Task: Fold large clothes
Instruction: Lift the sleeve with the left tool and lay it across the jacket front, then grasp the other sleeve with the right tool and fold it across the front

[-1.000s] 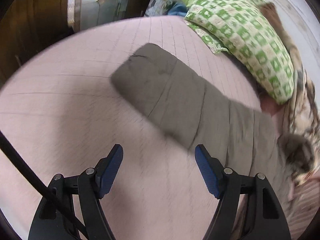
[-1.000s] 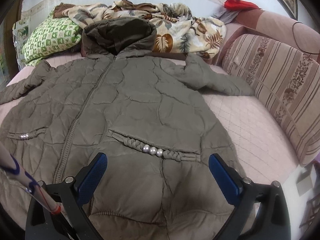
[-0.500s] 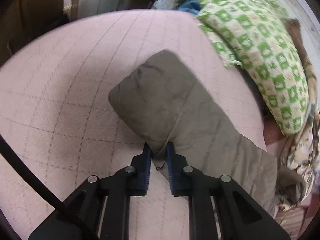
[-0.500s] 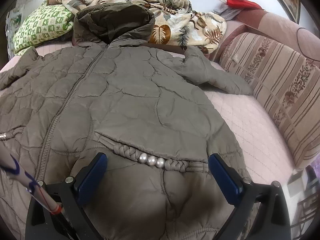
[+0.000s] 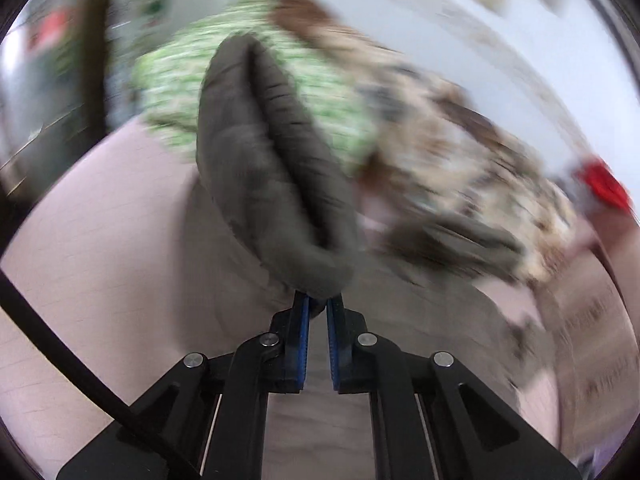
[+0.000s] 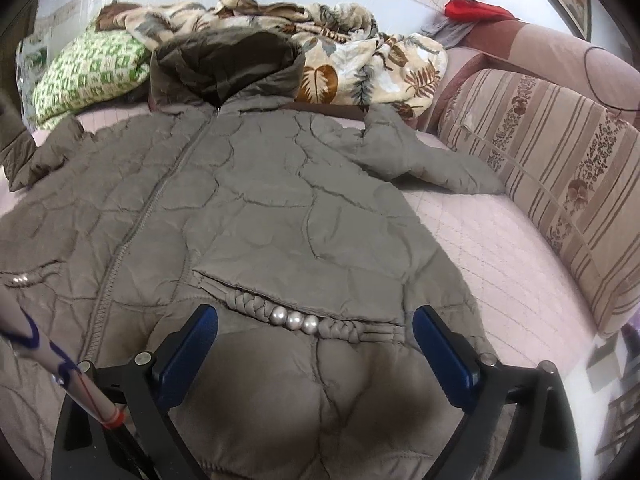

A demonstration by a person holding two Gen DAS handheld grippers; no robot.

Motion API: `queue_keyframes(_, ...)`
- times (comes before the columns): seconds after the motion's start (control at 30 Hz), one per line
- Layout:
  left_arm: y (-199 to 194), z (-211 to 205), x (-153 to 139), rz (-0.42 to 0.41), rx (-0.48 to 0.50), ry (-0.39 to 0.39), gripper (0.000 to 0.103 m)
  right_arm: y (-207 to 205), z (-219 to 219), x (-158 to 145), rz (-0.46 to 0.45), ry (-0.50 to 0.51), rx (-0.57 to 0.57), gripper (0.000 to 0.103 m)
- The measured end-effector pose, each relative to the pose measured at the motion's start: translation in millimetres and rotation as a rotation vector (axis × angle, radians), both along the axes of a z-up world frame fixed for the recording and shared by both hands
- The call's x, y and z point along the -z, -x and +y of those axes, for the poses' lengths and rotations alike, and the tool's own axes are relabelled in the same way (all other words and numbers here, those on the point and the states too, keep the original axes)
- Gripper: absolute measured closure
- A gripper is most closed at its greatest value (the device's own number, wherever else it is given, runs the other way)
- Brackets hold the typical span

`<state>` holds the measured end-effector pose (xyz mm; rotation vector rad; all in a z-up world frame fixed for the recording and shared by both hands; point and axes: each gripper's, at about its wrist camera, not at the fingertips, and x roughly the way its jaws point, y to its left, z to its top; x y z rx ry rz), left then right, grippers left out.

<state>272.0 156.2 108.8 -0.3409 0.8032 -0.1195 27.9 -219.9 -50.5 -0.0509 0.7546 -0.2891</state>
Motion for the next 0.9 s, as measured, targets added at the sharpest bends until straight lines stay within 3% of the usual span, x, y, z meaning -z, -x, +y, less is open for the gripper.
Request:
queue_keyframes(0.17, 24.9, -127.1, -6.5, -0.033, 0.264, 0.017, 0.091, 15.3, -12.5, -10.8, -0.038, -0.027, 0.017, 0.004)
queue_keyframes(0.2, 30.8, -149.0, -2.9, -0.038, 0.296, 0.003, 0.087, 18.4, -17.3, -12.5, -0.043, -0.032, 0.026, 0.004)
queue_keyframes(0.3, 54.4, -192.8, 15.8, -0.021, 0.372, -0.016, 0.047, 28.6, -31.1, -17.7, -0.051, -0.045, 0.059, 0.003)
queue_keyframes(0.4, 78.8, -200.9, 33.6, -0.002, 0.403, -0.020, 0.046, 39.2, -48.3, -25.5, -0.062, -0.061, 0.088, 0.003)
queue_keyframes(0.5, 108.7, -188.9, 52.6, 0.017, 0.352, -0.082, 0.042, 44.9, -59.9, -35.6, -0.077, -0.083, 0.093, 0.003)
queue_keyframes(0.63, 138.6, -140.2, 81.1, -0.002, 0.182, -0.219, 0.041, 37.7, -62.1, -46.6, -0.072, -0.151, 0.055, 0.002)
queue_keyframes(0.73, 142.4, -105.4, 103.2, 0.008, 0.056, -0.323, 0.040, 7.8, -56.7, -49.2, -0.035, -0.269, -0.008, 0.002)
queue_keyframes(0.9, 138.2, -55.6, 133.4, 0.051, -0.044, -0.306, 0.040, -74.3, -50.9, -37.6, 0.022, -0.425, -0.007, 0.002)
